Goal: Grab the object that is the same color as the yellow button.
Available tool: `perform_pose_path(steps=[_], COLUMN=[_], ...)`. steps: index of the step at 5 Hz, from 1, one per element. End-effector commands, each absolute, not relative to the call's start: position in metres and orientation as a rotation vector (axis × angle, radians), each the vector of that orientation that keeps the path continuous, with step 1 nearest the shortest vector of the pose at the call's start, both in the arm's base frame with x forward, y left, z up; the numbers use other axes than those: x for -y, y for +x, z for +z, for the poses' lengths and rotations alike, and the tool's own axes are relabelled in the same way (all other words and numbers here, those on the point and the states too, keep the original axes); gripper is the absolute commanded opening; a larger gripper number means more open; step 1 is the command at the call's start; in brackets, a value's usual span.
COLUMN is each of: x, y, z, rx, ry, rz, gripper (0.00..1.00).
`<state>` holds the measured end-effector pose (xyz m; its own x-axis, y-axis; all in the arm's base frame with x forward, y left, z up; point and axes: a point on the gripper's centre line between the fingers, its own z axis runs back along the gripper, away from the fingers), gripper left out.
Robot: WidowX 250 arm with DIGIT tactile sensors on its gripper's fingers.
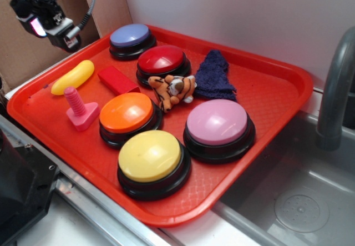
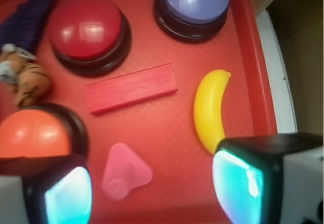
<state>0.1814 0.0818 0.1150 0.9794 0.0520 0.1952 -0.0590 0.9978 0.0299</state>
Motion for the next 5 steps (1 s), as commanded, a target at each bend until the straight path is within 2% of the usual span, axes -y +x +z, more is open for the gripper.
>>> perform_pose_path(steps=[1, 3, 5], x=[-0.108, -0.122, -0.134], y=[0.192, 0.197, 0.203], z=[0.09, 0.061, 0.032], rx=[0.214, 0.19, 0.183], ry=[0.082, 0.102, 0.083], rz=[0.086, 0.116, 0.133], gripper=[1.0, 1.0, 1.0])
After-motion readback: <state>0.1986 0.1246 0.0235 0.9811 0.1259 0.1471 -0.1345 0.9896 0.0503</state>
